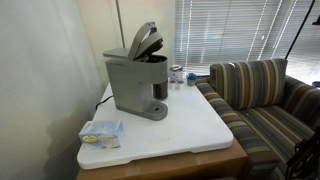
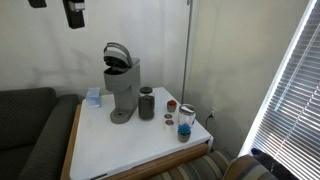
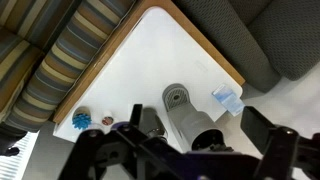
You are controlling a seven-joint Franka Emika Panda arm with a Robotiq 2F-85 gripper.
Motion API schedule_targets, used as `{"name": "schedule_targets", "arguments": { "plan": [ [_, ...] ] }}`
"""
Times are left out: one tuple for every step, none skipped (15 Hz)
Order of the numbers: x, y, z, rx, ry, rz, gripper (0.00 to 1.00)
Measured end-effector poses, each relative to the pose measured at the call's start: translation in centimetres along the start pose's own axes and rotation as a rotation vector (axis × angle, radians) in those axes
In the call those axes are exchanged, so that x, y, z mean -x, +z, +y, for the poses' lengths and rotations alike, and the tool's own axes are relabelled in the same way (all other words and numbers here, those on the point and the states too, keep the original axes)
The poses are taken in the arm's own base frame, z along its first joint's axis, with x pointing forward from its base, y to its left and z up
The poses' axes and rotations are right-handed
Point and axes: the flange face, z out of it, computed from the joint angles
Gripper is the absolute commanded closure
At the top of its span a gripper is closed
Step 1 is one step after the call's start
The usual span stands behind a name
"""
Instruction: Close the coffee machine chamber
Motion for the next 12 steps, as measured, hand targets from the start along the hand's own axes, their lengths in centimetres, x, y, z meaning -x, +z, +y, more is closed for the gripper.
{"name": "schedule_targets", "arguments": {
  "plan": [
    [0.0, 0.0, 0.0, 0.0, 0.0, 0.0, 0.0],
    [0.0, 0.0, 0.0, 0.001, 0.0, 0.0, 0.0],
    [-0.1, 0.0, -0.2, 0.003, -0.003, -0.001, 0.0],
    [-0.2, 0.0, -0.4, 0.004, -0.009, -0.001, 0.0],
    [-0.4, 0.0, -0.8, 0.007, -0.019, -0.003, 0.0],
    [-0.8, 0.0, -1.3, 0.01, -0.034, -0.005, 0.0],
    [-1.3, 0.1, -1.9, 0.012, -0.055, -0.012, 0.0],
    [-1.9, 0.1, -2.6, 0.013, -0.076, -0.024, 0.0],
    [-2.6, 0.3, -3.4, 0.014, -0.101, -0.039, 0.0],
    [-3.5, 0.5, -4.2, 0.016, -0.127, -0.051, 0.0],
    [-4.4, 0.8, -5.1, 0.019, -0.155, -0.065, 0.0],
    [-5.4, 1.2, -5.9, 0.023, -0.183, -0.078, 0.0]
  ]
}}
